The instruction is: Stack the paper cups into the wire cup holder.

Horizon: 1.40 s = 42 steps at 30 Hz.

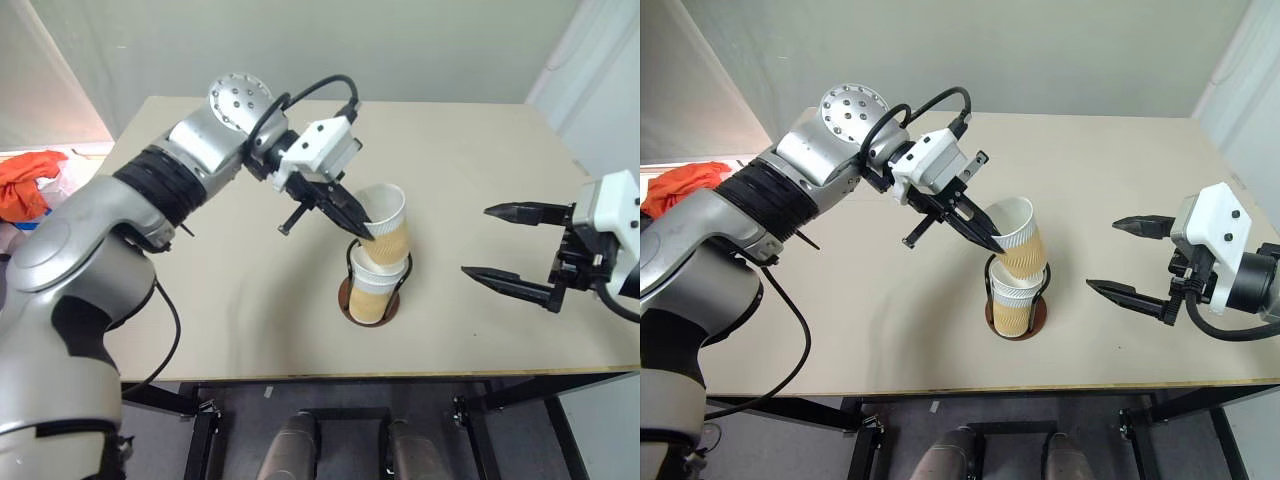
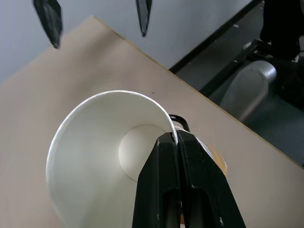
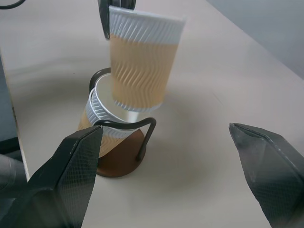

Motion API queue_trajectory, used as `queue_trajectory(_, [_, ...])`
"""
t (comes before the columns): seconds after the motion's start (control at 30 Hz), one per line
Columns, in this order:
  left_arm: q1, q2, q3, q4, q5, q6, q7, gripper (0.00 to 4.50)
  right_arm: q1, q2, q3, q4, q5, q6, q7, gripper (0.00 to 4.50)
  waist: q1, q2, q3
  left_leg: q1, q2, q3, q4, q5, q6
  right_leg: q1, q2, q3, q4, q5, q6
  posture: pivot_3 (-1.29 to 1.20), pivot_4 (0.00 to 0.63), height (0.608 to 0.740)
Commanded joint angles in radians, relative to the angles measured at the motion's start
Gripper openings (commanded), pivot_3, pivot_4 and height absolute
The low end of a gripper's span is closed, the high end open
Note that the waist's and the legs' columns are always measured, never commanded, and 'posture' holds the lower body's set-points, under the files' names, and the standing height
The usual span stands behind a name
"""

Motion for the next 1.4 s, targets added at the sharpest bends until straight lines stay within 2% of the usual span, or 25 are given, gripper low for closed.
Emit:
queue_trajectory(0.03, [-0.026, 0.007, -0.002, -0.007, -0.007, -0.032, -0.034, 0.02, 0.015, -0.003, -0.065, -0.031, 0.019, 0.005, -0.010, 4.50, 0.000, 0.000, 0.000, 0.000, 0.000, 0.000, 0.000, 0.000, 0.000, 0.000, 0.000, 0.000, 0.000, 0.000, 0.000, 0.00, 0.150, 0.740])
queue_trajectory(0.53, [-0.019, 0.027, -0.038, -0.027, 0.016, -0.032, -0.034, 0.02, -0.011, -0.022, -0.043, 0.000, 0.013, -0.006, -0.001, 4.50, 0.000, 0.000, 0.000, 0.000, 0.000, 0.000, 0.000, 0.000, 0.000, 0.000, 0.000, 0.000, -0.001, -0.001, -0.001, 0.00, 0.150, 0.740])
queue_trajectory(0.67, [-0.020, 0.029, -0.046, -0.041, 0.024, -0.033, -0.034, 0.95, -0.017, -0.022, -0.034, 0.005, 0.009, -0.007, 0.003, 4.50, 0.000, 0.000, 0.000, 0.000, 0.000, 0.000, 0.000, 0.000, 0.000, 0.000, 0.000, 0.000, -0.001, -0.001, -0.002, 0.00, 0.150, 0.740])
queue_trajectory(0.77, [-0.014, 0.006, -0.030, -0.008, 0.066, -0.060, -0.034, 2.02, -0.024, -0.022, -0.023, 0.012, 0.007, -0.010, 0.006, 4.50, 0.000, 0.000, 0.000, 0.000, 0.000, 0.000, -0.001, 0.000, 0.000, 0.000, 0.000, 0.000, -0.001, -0.001, -0.001, 0.00, 0.150, 0.740])
queue_trajectory(0.8, [-0.009, -0.024, 0.013, 0.040, 0.100, -0.065, -0.034, 2.33, -0.035, -0.021, -0.011, 0.021, 0.006, -0.016, 0.010, 4.50, 0.001, 0.000, 0.000, 0.000, 0.000, 0.000, -0.001, 0.000, 0.000, 0.000, 0.000, 0.000, -0.001, -0.001, -0.001, 0.00, 0.150, 0.740])
queue_trajectory(0.9, [0.001, -0.104, 0.146, 0.176, 0.205, -0.066, -0.034, 2.33, -0.069, -0.021, 0.038, 0.059, -0.010, -0.041, 0.032, 4.50, 0.002, 0.000, 0.000, 0.000, -0.001, 0.000, 0.000, 0.000, 0.000, 0.001, 0.000, 0.000, -0.001, -0.001, -0.001, 0.00, 0.150, 0.740])
queue_trajectory(1.0, [0.030, -0.112, 0.282, 0.226, 0.264, -0.025, -0.034, 2.33, -0.131, -0.013, 0.113, 0.114, -0.037, -0.075, 0.065, 4.50, -0.002, 0.000, 0.000, 0.000, -0.001, 0.000, 0.000, 0.000, 0.000, 0.001, 0.000, 0.001, -0.001, -0.001, -0.001, 0.00, 0.150, 0.740])
queue_trajectory(1.13, [0.151, 0.056, 0.456, 0.094, 0.227, 0.135, -0.034, 2.33, -0.243, 0.010, 0.241, 0.227, -0.097, -0.136, 0.132, 4.50, -0.027, 0.003, -0.001, 0.002, 0.000, 0.001, -0.002, 0.000, 0.000, -0.001, 0.002, 0.001, -0.001, 0.000, 0.001, 0.00, 0.150, 0.740])
queue_trajectory(1.23, [0.296, 0.221, 0.597, -0.077, 0.145, 0.301, -0.034, 2.33, -0.301, 0.018, 0.298, 0.304, -0.134, -0.179, 0.200, 4.50, -0.035, 0.004, -0.002, 0.002, 0.003, 0.001, -0.003, 0.006, -0.009, -0.004, 0.006, 0.001, 0.001, -0.002, -0.001, 0.00, 0.150, 0.740])
queue_trajectory(1.4, [0.639, 0.415, 0.886, -0.320, 0.058, 0.514, 0.028, 2.33, -0.338, 0.036, 0.327, 0.399, -0.135, -0.229, 0.327, 4.50, -0.023, 0.004, -0.002, 0.000, 0.003, -0.003, -0.005, 0.006, -0.009, -0.006, 0.006, 0.000, 0.004, -0.007, -0.007, 0.00, 0.150, 0.740])
